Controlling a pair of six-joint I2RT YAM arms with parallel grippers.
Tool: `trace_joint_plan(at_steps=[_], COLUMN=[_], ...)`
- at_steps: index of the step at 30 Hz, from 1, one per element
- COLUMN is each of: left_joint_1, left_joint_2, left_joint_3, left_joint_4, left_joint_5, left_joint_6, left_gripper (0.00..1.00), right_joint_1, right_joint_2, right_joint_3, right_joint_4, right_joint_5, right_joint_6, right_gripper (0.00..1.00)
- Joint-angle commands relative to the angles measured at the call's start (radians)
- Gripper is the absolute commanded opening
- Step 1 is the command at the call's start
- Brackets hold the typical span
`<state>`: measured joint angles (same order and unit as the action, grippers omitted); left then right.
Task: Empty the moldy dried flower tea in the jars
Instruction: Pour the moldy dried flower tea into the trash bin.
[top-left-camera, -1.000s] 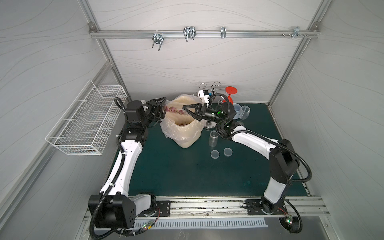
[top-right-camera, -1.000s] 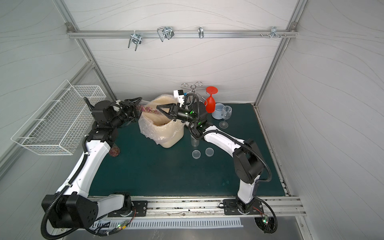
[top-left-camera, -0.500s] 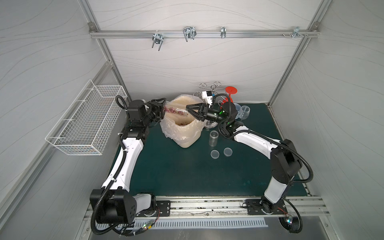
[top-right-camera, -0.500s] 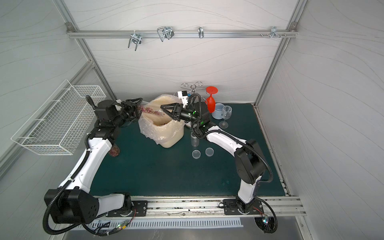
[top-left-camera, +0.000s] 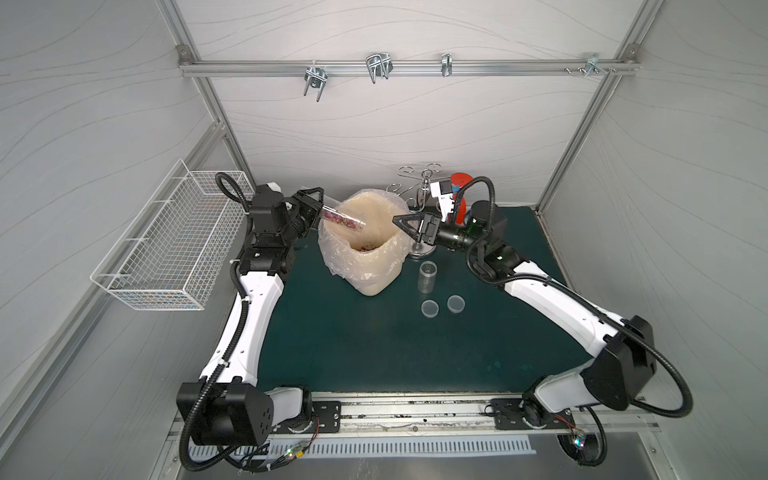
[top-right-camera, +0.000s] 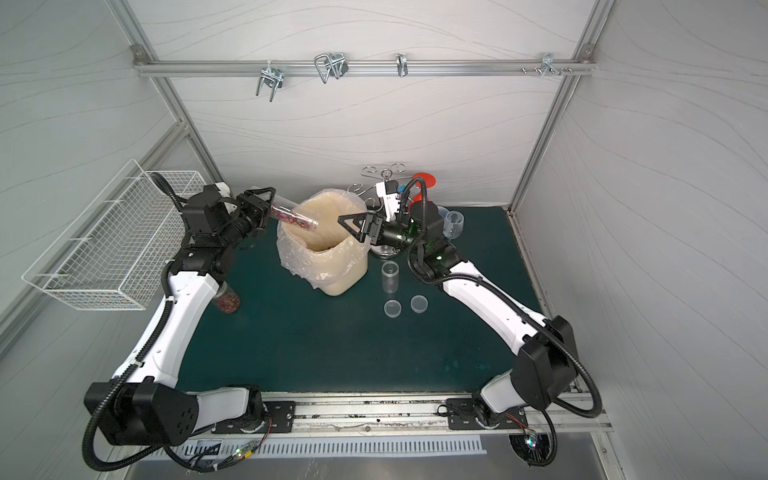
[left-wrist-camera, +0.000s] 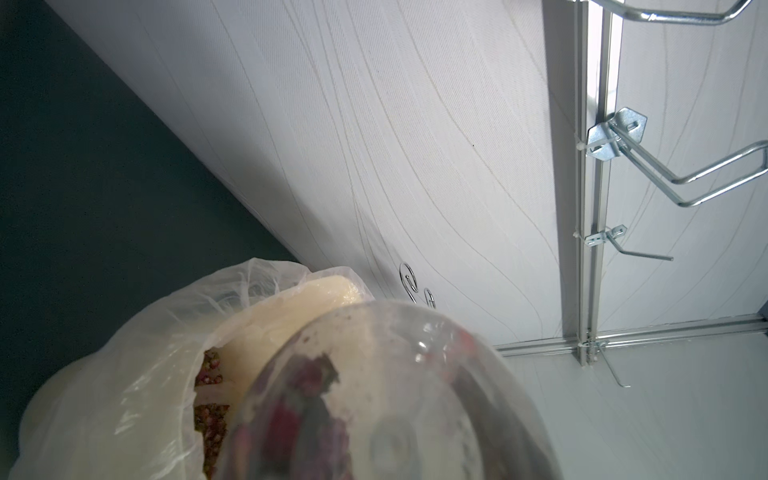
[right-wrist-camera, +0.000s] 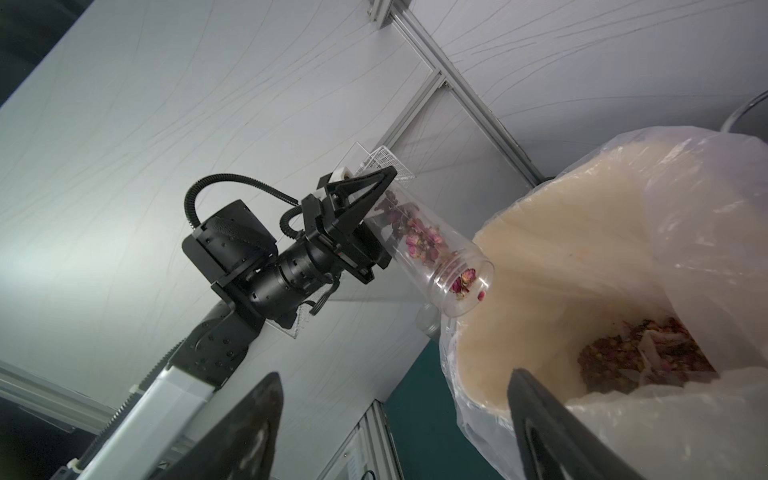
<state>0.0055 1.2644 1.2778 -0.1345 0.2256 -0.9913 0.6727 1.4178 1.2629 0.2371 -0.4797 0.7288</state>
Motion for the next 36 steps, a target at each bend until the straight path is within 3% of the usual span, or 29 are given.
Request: trace_joint_plan(at_steps=[1, 11, 22, 31, 34, 36], left_joint_1=[-0.021, -0.180, -0.357, -0.386, -0.343, -0.325], left_joint_2=[0.005, 0.047, 0.064, 0.051, 0.053, 0.045], left_joint_3=[0.046, 0.083, 0.083, 0.107, 0.144, 0.152], left_joint_4=[0.010, 0.027, 0.083, 0.049, -0.042, -0.051], left_joint_5=[-0.084, -0.298, -0.586, -0.562, -0.576, -0.535], left_joint_6=[0.150, 0.466, 0.881, 0.846, 0.710, 0.697], left_gripper=[0.08, 0.07, 0.00, 0.00, 0.00, 0.00], right_joint_1=[-0.003, -0.006, -0.010, -0.010, -0.009, -0.010], right_joint_2=[-0.085, -0.321, -0.463, -0.471, -0.485, -0.502], right_joint_3=[-0.044, -0.201, -0.319, -0.330, -0.333, -0.336], right_joint_4=[-0.219, -0.386, -0.471, -0.488, -0.498, -0.512], right_joint_5=[0.054, 0.090, 0.179, 0.176, 0.170, 0.175], right_joint_6=[-0.218, -0.361, -0.429, -0.427, -0.431, -0.436], right_gripper=[0.89, 0.91, 0.92, 0.94, 0.95, 0.95])
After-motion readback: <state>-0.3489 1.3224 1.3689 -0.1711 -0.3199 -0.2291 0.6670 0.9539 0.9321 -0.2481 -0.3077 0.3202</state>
